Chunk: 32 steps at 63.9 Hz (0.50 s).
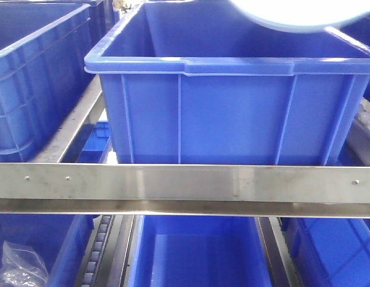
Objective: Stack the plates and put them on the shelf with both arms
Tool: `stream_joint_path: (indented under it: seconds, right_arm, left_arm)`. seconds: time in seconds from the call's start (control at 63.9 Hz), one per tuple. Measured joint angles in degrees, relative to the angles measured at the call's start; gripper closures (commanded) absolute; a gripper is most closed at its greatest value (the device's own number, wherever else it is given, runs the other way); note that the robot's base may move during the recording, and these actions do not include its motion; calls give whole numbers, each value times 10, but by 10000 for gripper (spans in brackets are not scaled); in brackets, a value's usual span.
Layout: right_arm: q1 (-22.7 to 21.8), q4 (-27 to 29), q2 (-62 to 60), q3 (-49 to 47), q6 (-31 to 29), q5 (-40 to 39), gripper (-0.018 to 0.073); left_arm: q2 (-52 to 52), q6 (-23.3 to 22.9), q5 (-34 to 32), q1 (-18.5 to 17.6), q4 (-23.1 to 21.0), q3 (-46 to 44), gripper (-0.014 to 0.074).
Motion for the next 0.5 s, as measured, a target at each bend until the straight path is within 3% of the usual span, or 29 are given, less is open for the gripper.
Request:
stream_joint_path:
  seconds: [0.125, 0.329, 0.501]
  right_arm:
    - [19, -1, 93, -67, -1, -23, 477]
    - [24, -1, 227, -153, -2, -55, 351]
    - [24, -1, 300, -199, -2, -60, 326]
  left_arm:
    - [0, 0, 0, 0, 0, 0, 514]
    - [0, 0, 0, 0, 0, 0, 514]
    - [0, 0, 0, 0, 0, 0, 514]
